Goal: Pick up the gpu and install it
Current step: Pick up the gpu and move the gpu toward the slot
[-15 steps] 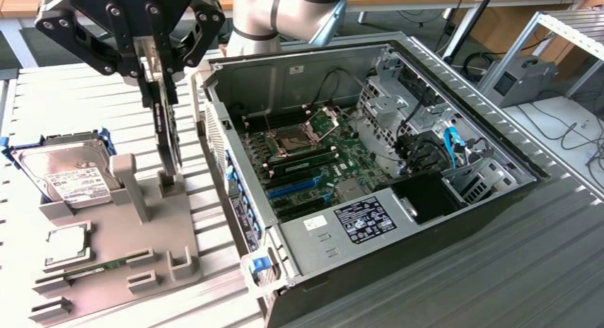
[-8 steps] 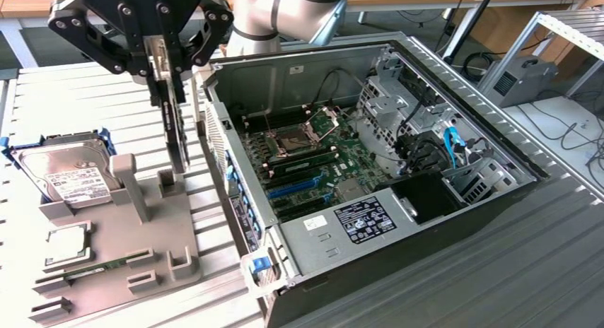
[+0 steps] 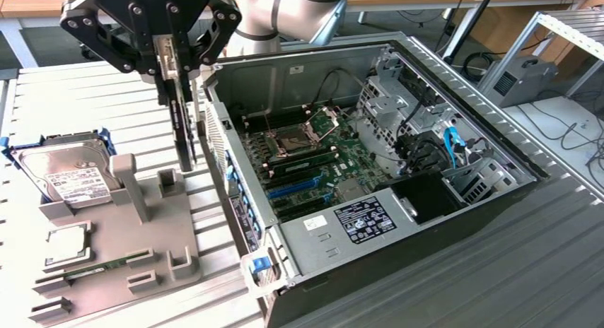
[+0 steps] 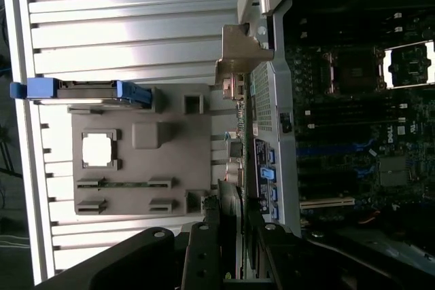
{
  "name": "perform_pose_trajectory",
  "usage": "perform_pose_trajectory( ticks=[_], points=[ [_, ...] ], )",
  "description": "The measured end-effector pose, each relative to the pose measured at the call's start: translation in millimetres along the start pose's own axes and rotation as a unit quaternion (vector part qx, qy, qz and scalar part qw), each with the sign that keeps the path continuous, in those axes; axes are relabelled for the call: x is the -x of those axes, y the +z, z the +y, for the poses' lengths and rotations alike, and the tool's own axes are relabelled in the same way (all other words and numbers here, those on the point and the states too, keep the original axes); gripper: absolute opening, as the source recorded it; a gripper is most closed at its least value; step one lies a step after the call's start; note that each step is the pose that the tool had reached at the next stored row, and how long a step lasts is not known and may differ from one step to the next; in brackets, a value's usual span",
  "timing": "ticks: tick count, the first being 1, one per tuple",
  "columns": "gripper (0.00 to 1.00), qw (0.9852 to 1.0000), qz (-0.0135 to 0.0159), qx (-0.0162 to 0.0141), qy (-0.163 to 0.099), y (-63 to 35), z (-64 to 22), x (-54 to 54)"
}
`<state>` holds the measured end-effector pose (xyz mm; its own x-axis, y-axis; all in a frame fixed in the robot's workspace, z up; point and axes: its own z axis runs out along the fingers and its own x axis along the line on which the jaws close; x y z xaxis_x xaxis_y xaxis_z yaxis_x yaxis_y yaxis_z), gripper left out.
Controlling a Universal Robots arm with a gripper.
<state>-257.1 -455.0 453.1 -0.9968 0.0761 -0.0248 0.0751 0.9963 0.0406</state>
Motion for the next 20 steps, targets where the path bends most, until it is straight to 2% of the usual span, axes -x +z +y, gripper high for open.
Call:
perform_pose_trajectory(
  ticks=[20],
  points=[
    [0.26,1.0000,0.0000,0.0000,0.000,0.4,1.3,16.7]
  ],
)
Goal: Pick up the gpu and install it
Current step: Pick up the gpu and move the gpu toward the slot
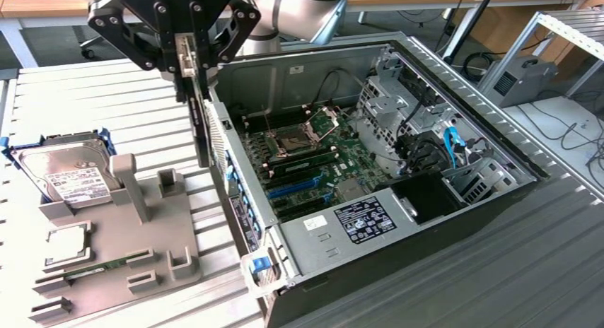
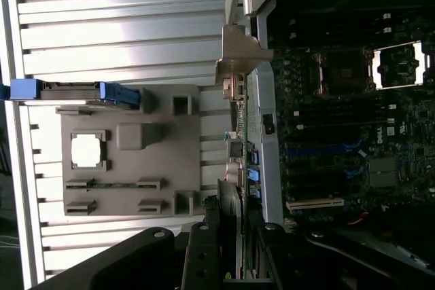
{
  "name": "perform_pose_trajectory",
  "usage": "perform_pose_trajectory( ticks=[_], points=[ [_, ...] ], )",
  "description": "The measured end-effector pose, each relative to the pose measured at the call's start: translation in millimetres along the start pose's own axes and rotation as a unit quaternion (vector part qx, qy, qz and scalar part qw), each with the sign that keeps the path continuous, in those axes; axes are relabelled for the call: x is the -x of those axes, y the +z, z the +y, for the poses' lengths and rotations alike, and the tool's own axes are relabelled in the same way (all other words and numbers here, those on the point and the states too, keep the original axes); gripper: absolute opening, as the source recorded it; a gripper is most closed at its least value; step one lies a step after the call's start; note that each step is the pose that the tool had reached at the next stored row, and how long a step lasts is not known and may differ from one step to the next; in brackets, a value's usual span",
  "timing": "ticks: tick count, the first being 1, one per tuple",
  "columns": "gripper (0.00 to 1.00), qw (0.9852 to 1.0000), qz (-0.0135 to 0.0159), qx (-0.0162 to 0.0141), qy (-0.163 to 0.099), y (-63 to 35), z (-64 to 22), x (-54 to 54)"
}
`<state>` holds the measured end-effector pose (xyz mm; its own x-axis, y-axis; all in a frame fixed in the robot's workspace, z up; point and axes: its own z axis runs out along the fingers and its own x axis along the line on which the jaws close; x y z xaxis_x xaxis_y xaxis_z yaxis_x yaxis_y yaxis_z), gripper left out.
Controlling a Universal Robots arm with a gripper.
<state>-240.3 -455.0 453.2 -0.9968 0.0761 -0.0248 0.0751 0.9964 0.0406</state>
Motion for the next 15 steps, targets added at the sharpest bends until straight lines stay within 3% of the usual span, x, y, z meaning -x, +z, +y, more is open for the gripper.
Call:
perform_pose_trajectory(
  ticks=[15],
  points=[
    [0.26,1.0000,0.0000,0.0000,0.000,0.4,1.0,12.8]
  ],
)
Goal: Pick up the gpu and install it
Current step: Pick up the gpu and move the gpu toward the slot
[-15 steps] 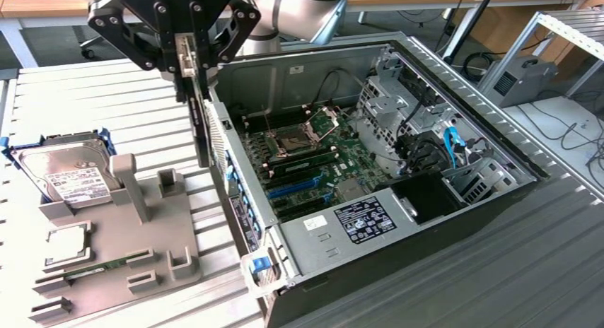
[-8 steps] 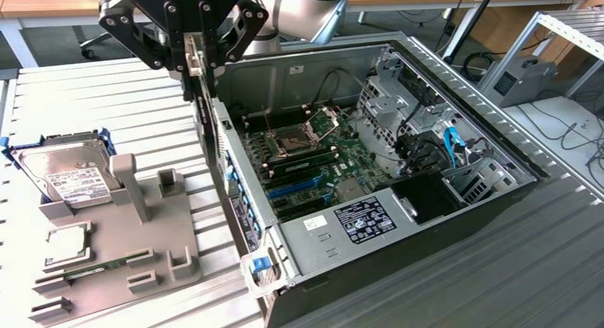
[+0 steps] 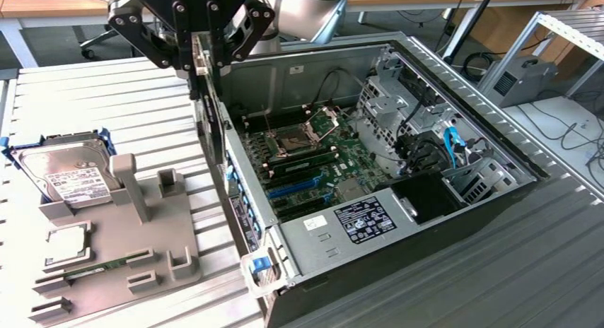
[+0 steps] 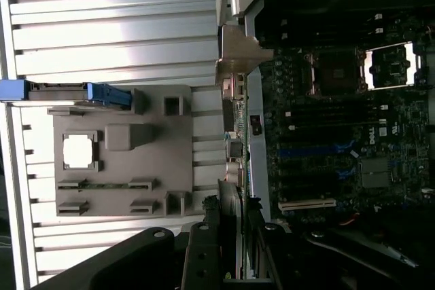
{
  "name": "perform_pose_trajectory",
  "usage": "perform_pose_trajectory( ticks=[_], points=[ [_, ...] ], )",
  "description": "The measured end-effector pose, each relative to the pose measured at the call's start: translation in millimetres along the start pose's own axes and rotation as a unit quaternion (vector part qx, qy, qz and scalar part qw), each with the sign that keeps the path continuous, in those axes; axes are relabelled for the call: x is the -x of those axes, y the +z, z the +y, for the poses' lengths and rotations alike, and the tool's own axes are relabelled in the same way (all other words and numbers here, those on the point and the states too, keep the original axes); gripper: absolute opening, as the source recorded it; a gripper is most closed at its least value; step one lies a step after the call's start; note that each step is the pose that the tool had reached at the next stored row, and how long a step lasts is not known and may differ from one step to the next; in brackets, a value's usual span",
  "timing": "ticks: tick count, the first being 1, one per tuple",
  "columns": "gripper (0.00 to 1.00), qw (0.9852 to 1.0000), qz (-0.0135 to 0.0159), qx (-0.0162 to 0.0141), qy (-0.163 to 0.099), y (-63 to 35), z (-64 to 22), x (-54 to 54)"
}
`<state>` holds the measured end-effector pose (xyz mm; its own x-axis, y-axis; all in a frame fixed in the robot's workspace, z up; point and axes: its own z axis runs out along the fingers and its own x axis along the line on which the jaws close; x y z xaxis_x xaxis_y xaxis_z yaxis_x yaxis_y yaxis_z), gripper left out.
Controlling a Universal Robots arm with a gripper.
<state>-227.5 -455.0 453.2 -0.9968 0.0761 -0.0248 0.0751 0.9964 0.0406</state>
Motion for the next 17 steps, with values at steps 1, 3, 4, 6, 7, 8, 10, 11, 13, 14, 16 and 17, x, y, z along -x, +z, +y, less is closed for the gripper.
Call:
perform_pose_trajectory(
  ticks=[1,3,4,6,7,8,10,11,13,14,16,17],
  points=[
    [0.26,1.0000,0.0000,0.0000,0.000,0.0,0.1,0.8],
    [0.26,1.0000,0.0000,0.0000,0.000,0.1,0.2,2.4],
    [0.26,1.0000,0.0000,0.0000,0.000,0.1,0.3,3.5],
    [0.26,1.0000,0.0000,0.0000,0.000,0.2,0.4,6.1],
    [0.26,1.0000,0.0000,0.0001,0.000,0.2,0.5,6.9],
    [0.26,1.0000,0.0000,0.0000,0.000,0.2,0.6,7.9],
    [0.26,1.0000,0.0000,0.0000,0.000,0.3,0.7,9.7],
    [0.26,1.0000,0.0000,0.0000,0.000,0.3,0.8,10.6],
    [0.26,1.0000,0.0000,0.0000,0.000,0.4,0.9,12.4],
    [0.26,1.0000,0.0000,0.0000,0.000,0.4,1.0,13.4],
    [0.26,1.0000,0.0000,0.0000,0.000,0.4,1.1,15.2],
    [0.26,1.0000,0.0000,0.0000,0.000,0.5,1.2,16.0]
  ],
)
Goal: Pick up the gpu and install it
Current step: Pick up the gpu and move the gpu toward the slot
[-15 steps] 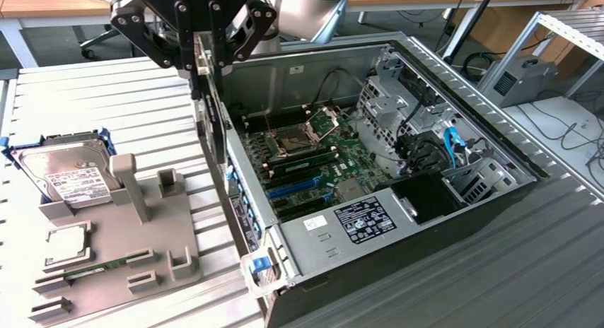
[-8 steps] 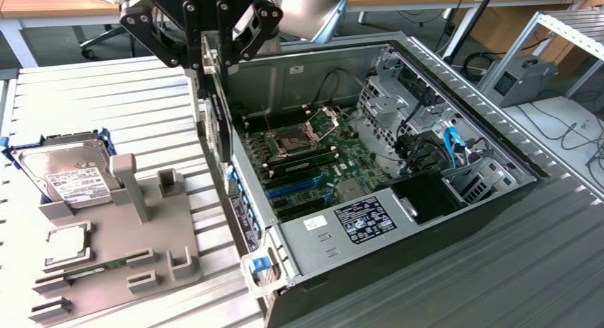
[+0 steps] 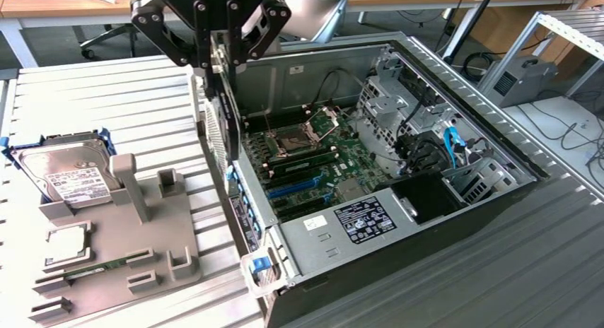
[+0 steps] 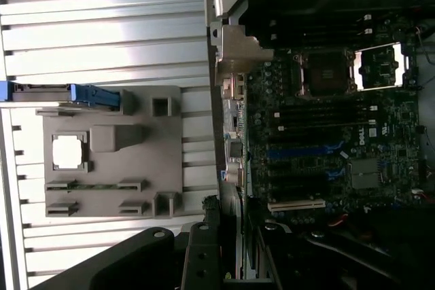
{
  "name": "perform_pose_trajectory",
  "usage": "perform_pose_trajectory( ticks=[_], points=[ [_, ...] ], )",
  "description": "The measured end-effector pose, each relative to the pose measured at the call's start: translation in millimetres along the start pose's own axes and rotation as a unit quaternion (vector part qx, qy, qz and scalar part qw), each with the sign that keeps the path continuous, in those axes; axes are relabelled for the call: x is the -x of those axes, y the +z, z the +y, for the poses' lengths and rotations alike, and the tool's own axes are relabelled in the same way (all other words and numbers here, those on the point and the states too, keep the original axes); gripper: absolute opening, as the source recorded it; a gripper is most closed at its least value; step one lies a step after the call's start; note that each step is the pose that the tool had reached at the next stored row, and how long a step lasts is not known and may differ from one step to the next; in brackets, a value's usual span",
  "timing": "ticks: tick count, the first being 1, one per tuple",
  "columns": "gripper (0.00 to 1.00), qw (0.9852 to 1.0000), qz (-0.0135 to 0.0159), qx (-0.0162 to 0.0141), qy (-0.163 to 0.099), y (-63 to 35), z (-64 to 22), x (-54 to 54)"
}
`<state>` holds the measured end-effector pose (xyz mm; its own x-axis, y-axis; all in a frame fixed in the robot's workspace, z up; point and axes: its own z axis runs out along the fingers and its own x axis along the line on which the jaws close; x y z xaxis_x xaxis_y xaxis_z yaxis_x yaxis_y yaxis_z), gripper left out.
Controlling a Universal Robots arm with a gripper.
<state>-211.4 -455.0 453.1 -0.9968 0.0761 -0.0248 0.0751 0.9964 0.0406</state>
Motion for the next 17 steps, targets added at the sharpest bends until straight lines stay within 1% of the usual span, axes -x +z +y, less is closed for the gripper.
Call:
perform_pose_trajectory(
  ticks=[17],
  points=[
    [0.26,1.0000,0.0000,0.0000,0.000,0.5,1.2,16.0]
  ],
)
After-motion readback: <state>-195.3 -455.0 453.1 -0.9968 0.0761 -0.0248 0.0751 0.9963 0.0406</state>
